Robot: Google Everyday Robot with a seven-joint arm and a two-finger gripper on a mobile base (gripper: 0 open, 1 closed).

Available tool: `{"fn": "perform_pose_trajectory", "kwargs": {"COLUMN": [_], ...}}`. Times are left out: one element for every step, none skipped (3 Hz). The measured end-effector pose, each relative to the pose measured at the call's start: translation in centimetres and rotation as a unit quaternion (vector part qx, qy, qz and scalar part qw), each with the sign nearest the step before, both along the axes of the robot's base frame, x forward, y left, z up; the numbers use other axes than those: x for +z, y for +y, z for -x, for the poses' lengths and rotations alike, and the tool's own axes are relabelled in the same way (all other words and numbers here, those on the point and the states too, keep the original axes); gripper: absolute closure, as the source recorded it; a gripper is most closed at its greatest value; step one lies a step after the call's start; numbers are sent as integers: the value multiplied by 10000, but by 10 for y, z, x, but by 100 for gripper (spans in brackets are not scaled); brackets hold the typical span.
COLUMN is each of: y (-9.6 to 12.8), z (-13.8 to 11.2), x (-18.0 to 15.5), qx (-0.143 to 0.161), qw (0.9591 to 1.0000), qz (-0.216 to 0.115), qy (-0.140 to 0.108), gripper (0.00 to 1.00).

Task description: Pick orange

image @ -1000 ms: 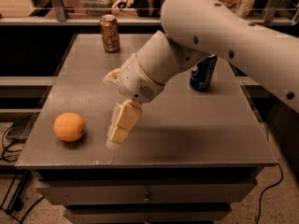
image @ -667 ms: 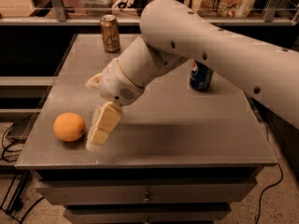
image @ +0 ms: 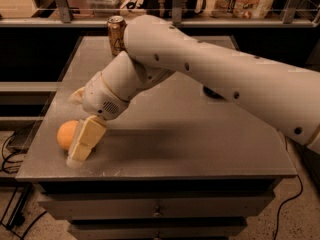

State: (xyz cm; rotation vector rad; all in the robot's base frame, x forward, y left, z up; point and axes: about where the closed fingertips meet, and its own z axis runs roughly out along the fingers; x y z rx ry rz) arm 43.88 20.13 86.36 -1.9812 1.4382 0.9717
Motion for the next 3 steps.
{"fn": "perform_pose_trajectory", "kwargs": {"y": [15,19,14], "z": [3,3,-3], "x": [-4,-11,-15], "qx": [58,13,-140], "qw": [9999,9997,9996], "qz": [-124,-167,-155], "qy": [97,172,192], "gripper": [18,41,63]}}
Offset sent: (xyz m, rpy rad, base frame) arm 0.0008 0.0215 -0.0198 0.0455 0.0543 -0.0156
